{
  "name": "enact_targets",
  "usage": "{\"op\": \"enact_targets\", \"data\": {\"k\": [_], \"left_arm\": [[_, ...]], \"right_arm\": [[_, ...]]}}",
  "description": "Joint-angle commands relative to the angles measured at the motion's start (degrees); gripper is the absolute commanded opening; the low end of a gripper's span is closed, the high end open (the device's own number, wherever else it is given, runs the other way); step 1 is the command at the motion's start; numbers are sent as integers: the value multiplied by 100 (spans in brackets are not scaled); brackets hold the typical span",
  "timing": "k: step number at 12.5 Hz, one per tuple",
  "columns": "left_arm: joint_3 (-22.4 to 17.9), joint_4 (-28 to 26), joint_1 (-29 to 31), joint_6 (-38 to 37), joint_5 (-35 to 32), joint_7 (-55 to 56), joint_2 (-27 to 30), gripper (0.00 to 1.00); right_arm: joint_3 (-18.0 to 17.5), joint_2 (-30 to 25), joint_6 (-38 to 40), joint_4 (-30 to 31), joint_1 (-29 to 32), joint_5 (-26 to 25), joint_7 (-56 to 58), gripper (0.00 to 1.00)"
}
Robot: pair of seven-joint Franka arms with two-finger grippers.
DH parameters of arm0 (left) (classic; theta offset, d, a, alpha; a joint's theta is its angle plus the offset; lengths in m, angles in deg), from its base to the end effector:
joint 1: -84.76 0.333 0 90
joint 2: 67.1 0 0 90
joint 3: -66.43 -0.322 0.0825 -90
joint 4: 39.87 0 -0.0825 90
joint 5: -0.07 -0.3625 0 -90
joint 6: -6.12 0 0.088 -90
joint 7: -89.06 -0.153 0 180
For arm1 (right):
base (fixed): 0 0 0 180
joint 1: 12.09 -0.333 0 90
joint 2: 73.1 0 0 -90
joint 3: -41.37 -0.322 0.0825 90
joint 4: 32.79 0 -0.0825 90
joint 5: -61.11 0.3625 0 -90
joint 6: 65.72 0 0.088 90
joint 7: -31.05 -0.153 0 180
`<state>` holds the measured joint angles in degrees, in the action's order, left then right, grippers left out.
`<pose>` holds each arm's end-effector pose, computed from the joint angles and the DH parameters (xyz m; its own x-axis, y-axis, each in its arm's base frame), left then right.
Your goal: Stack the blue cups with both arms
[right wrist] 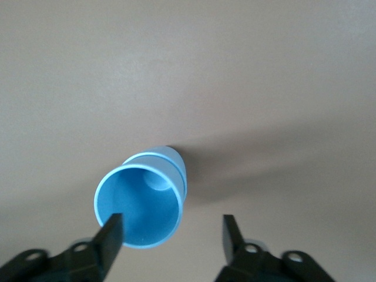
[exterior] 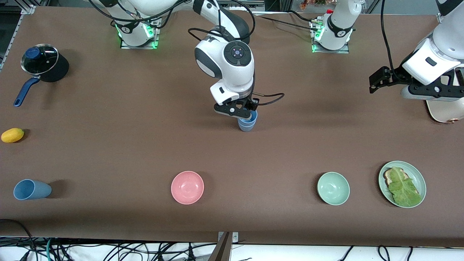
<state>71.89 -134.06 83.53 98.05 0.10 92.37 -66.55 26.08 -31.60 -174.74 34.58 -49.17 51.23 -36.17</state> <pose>0.5262 -0.0620 0.5595 0.9978 -0.0589 -0.0298 -0.0589 -0.9983 -0.0021 0.5007 0.5368 0.3387 0.9633 -0.2683 -0.0006 -0.2682 -0.9630 -0.0278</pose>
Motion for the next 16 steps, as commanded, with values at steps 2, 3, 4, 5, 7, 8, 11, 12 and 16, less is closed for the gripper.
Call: {"op": "enact_targets", "data": {"k": [2,3,4,5,7,8,11,12,16], "left_arm": [[-19,102,-36,-52,-108,-85,-2,100],[-19,102,-35,-52,-108,-85,-2,100],[-19,102,-35,-52,-108,-85,-2,100],[-19,102,-44,-52,-108,-85,-2,100],[-19,102,-44,-52,-108,-85,-2,100],[-19,102,-36,-52,-108,-85,-2,100],[-19,102,-35,-52,-108,-85,-2,100],[-19,102,-35,-52,-108,-85,-2,100],[-19,102,-35,-52,-108,-85,-2,100]], "right_arm": [[0,-386,643,-102,533,-5,873,100],[-9,-475,993,-102,796,21,1260,100],[-9,-554,1240,-102,1051,30,1464,100],[0,-642,1277,-102,1332,135,1519,100],[-26,-800,1365,-102,2070,441,2313,100],[8,-949,1557,-102,2404,783,2971,100],[26,-1432,2287,-93,3127,900,3846,100],[244,-1721,2480,-6,3137,926,4040,100],[1193,-3863,1991,2502,3242,1295,5251,100]]}}
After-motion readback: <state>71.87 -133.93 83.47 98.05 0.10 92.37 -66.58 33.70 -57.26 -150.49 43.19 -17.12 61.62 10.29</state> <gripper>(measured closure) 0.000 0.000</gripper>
